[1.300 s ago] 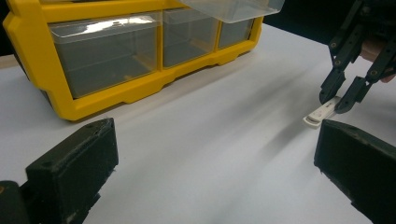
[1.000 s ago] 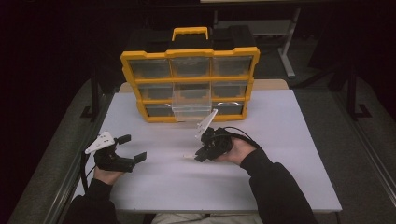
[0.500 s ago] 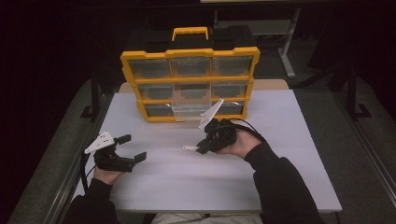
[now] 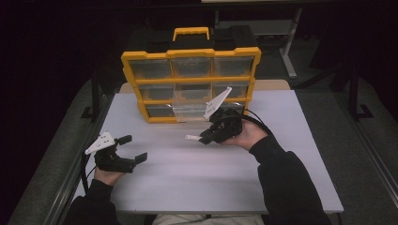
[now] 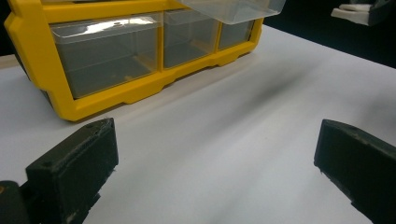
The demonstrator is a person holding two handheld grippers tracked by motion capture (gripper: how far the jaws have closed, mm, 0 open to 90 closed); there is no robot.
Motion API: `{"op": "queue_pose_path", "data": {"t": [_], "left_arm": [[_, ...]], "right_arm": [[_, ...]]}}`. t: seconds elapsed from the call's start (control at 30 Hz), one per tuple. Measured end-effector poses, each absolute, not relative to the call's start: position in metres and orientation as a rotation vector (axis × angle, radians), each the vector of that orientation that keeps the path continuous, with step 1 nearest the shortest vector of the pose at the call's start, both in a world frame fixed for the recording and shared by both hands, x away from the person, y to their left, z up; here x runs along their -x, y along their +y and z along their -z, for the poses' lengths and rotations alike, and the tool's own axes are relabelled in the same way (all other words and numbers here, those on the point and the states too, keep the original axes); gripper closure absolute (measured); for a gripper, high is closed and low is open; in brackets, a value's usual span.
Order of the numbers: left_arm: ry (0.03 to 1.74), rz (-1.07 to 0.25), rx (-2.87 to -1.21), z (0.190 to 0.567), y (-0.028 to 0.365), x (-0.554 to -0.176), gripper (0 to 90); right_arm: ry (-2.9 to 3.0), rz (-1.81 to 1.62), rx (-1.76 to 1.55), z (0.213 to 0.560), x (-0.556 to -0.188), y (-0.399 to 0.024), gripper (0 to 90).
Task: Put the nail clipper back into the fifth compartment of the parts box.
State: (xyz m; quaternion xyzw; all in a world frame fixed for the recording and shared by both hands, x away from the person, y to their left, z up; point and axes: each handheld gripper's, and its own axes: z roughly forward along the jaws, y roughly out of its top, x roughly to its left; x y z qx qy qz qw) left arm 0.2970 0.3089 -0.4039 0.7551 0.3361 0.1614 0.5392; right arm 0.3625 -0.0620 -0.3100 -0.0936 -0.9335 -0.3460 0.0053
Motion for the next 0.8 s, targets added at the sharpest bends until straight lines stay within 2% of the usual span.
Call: {"op": "queue_pose_path", "data": {"t": [0.8], "left_arm": [[0.802, -0.378, -1.801, 0.405, 0.309, -0.298, 0.0]], "right_arm": [[-2.969, 1.111, 0.311, 0.265, -0.379, -0.065, 76.7]]}}
